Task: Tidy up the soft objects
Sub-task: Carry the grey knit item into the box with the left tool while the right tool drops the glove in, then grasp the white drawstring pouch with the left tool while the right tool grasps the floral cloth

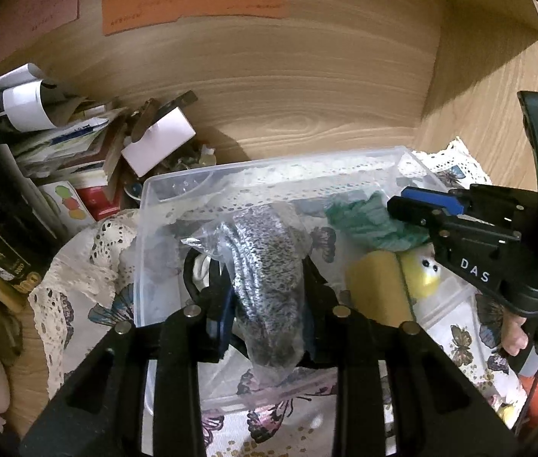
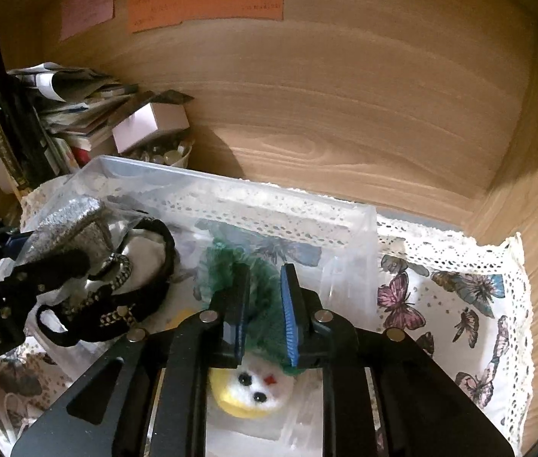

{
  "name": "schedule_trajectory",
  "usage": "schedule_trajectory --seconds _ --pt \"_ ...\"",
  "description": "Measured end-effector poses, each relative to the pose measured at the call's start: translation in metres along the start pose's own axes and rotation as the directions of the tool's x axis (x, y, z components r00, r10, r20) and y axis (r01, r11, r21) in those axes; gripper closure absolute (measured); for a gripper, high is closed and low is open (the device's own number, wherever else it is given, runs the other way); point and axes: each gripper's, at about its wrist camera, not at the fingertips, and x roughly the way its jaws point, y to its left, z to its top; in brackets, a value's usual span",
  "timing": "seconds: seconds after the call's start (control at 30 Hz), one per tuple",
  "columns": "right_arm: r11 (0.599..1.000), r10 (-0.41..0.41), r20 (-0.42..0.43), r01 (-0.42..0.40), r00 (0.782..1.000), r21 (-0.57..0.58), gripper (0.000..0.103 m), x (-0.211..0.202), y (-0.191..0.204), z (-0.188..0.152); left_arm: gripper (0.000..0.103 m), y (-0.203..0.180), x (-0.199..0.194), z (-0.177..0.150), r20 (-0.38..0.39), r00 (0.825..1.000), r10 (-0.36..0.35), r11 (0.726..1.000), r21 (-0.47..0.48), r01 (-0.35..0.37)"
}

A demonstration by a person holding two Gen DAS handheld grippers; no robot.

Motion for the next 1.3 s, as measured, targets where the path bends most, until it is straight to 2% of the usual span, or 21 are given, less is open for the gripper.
schedule_trajectory --seconds 0.13,0.27,0.5,0.6,0.73,0.93,1.3 --pt "1.0 0.0 0.033 -0.001 0.999 0.006 0.072 -0.013 0.0 0.001 0.058 -0.001 -0.011 0.001 0.03 1.0 0.002 1.0 0.003 -0.002" --pt "1.0 -0.008 0.084 0.008 0.996 0.007 0.063 -0.032 0.0 0.002 0.042 -0.005 -0.032 0.003 0.089 0.996 0.01 1.0 0.017 -0.012" --pt "1.0 0.003 0.204 -0.005 0.979 0.009 0.042 -0.082 -0.004 0.0 0.017 -0.012 -0.068 -0.002 0.164 0.986 0.025 0.999 0.033 -0.031" --pt "1.0 0.009 0.243 -0.012 0.97 0.009 0.035 -0.103 -0.002 -0.007 0.01 -0.014 -0.082 -0.01 0.182 0.983 0.025 0.999 0.037 -0.032" --pt "1.0 0.012 0.276 -0.012 0.961 -0.004 0.031 -0.125 0.004 -0.021 0.007 -0.014 -0.095 -0.022 0.182 0.983 0.011 0.999 0.033 -0.017" --pt "0.999 0.043 0.279 -0.041 0.959 -0.012 0.029 -0.144 0.012 -0.05 0.006 -0.015 -0.107 -0.047 0.173 0.985 0.007 0.999 0.031 -0.012" --pt "0.998 0.064 0.171 -0.066 0.983 0.008 0.028 -0.136 0.027 -0.103 0.005 -0.017 -0.105 -0.094 0.097 0.995 -0.006 1.0 0.012 0.005"
